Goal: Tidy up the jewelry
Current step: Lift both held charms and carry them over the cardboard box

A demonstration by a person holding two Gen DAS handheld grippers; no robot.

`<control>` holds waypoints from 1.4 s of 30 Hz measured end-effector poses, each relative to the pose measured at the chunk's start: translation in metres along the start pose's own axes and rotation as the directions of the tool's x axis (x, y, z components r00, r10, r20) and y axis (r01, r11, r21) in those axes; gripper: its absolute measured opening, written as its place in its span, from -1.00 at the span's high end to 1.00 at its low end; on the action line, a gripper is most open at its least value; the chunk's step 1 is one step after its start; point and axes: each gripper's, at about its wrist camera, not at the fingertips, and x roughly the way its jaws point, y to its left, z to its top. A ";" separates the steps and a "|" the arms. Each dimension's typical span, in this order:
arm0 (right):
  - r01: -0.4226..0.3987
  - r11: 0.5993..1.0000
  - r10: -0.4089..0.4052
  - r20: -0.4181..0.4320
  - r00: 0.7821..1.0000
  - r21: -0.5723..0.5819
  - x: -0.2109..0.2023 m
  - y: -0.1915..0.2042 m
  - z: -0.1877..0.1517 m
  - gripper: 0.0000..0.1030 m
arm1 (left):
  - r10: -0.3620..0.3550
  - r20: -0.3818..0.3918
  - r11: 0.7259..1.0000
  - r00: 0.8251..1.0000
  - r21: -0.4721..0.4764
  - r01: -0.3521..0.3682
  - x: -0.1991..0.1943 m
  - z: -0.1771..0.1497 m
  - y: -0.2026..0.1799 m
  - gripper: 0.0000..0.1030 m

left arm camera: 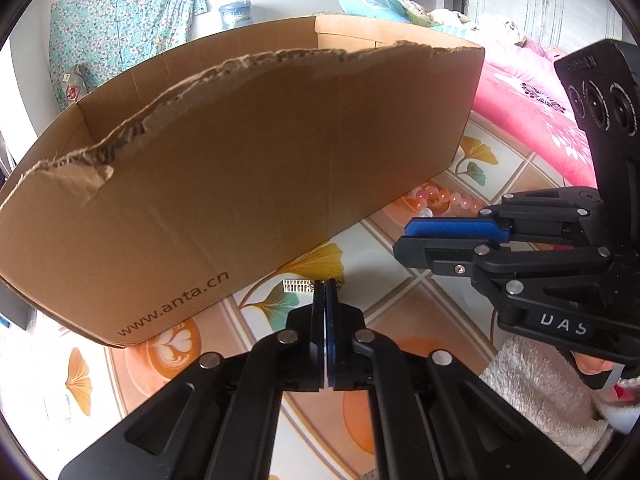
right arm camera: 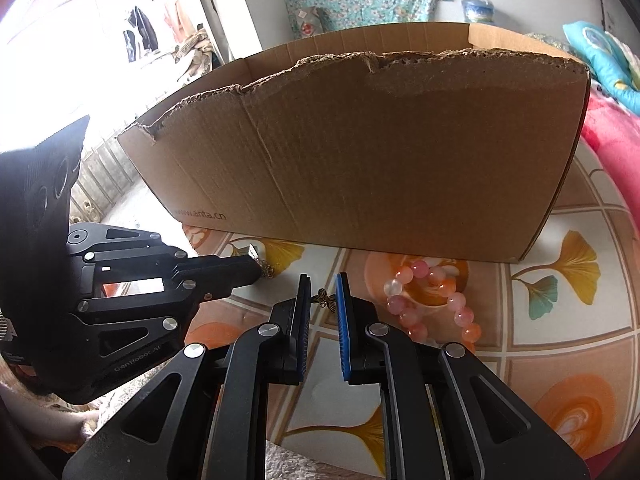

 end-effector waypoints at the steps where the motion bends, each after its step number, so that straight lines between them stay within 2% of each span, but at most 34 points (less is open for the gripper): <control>1: 0.000 1.000 0.000 0.001 1.000 0.000 -0.001 0.000 0.000 0.79 | -0.007 0.006 1.000 1.000 -0.004 0.008 -0.003 0.000 0.001 1.00; 15: 0.001 1.000 -0.001 0.017 1.000 -0.006 -0.011 0.004 0.002 0.79 | -0.074 0.118 0.994 0.990 -0.075 0.083 -0.054 0.009 0.019 1.00; 23: -0.003 1.000 0.003 0.023 1.000 -0.005 -0.014 0.008 0.002 0.79 | -0.160 0.209 0.974 0.965 -0.122 0.188 -0.084 0.014 0.034 1.00; 34: -0.005 1.000 0.005 0.043 0.999 -0.010 -0.019 0.010 0.003 0.79 | -0.172 0.249 0.968 0.953 -0.136 0.210 -0.102 0.016 0.038 1.00; 39: -0.006 0.999 0.009 0.086 0.996 -0.040 -0.039 0.020 0.009 0.79 | -0.188 0.297 0.967 0.936 -0.114 0.230 -0.123 0.019 0.036 1.00; 42: 0.000 0.998 0.008 0.123 0.992 -0.064 -0.055 0.028 0.015 0.79 | -0.214 0.334 0.960 0.918 -0.104 0.262 -0.139 0.024 0.038 1.00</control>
